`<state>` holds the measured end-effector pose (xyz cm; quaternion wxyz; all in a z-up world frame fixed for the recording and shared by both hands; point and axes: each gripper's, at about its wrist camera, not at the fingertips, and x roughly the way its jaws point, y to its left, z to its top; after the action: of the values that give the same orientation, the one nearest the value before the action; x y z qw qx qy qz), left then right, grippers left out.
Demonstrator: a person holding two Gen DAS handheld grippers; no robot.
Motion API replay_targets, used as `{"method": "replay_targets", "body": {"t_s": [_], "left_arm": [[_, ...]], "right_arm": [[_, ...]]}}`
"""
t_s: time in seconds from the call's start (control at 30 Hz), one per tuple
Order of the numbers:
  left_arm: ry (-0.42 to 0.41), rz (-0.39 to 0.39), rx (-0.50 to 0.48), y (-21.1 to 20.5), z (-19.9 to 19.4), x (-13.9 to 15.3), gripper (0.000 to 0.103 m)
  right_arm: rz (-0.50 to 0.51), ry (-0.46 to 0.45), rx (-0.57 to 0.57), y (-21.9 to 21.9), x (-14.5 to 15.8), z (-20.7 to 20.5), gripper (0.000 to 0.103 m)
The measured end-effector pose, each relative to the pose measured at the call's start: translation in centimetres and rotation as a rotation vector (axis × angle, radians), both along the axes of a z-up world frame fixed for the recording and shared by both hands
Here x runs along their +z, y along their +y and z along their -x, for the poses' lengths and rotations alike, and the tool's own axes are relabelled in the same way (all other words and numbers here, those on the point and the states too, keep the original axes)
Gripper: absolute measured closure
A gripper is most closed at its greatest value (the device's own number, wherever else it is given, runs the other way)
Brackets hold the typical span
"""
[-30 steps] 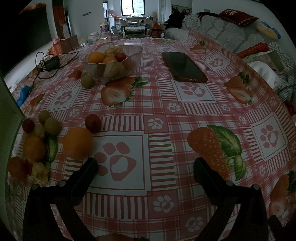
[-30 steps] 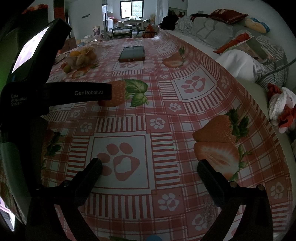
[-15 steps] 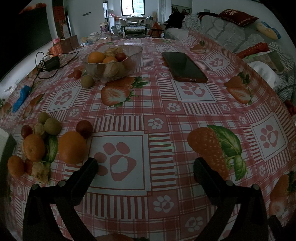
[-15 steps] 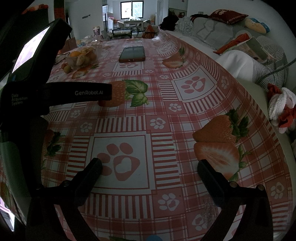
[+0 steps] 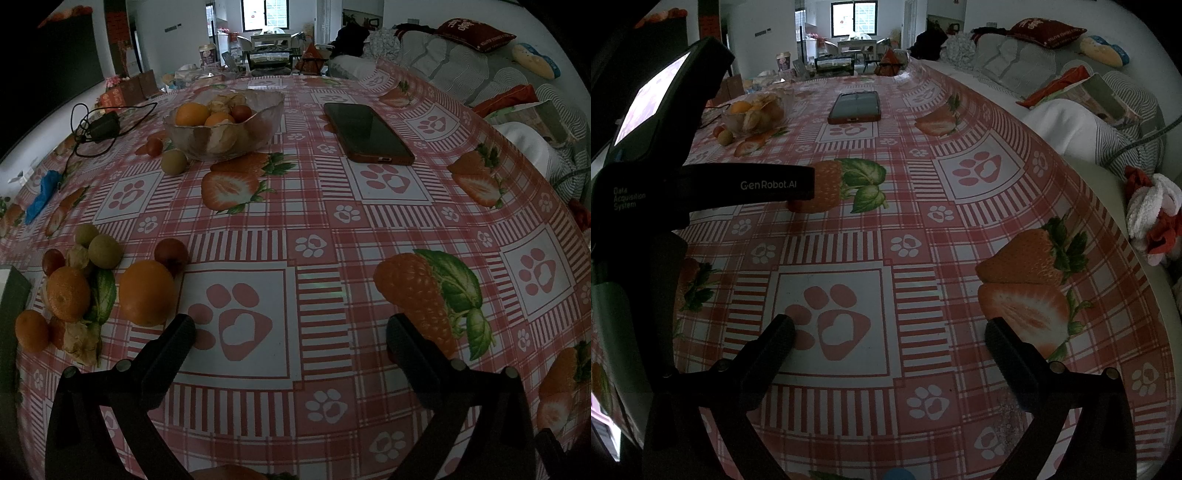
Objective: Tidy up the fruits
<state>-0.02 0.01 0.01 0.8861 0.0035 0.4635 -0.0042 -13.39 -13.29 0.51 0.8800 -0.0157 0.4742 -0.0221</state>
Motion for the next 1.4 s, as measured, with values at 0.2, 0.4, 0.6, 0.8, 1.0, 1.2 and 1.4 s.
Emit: {"method": "replay_targets", "body": {"t_s": [0.2, 0.4, 0.6, 0.8, 1.0, 1.2, 1.4], "left_arm": [[0.0, 0.0, 0.0, 0.0, 0.0, 0.0, 0.0], [0.0, 0.0, 0.0, 0.0, 0.0, 0.0, 0.0], [0.0, 0.0, 0.0, 0.0, 0.0, 0.0, 0.0], [0.001, -0.004, -0.006, 0.0, 0.0, 0.0, 0.0], [0.11, -0.003, -0.11, 1.1, 1.2, 0.5, 0.0], [0.045, 0.027, -0.097, 7.9, 5.4, 3.1, 0.0], [0.049, 0.0, 0.011, 16.0, 7.3, 1.9, 0.0]], "right_arm": [[-0.009, -0.002, 0.0, 0.0, 0.1, 0.0, 0.0], [-0.006, -0.001, 0.0, 0.0, 0.1, 0.0, 0.0], [-0.013, -0.012, 0.013, 0.0, 0.1, 0.0, 0.0], [-0.012, -0.018, 0.013, 0.0, 0.0, 0.1, 0.0], [-0.005, 0.002, 0.013, 0.0, -0.1, -0.1, 0.0], [0.008, 0.049, 0.011, 0.0, 0.0, -0.8, 0.0], [-0.096, 0.103, 0.029, 1.0, 0.9, -1.2, 0.0]]}}
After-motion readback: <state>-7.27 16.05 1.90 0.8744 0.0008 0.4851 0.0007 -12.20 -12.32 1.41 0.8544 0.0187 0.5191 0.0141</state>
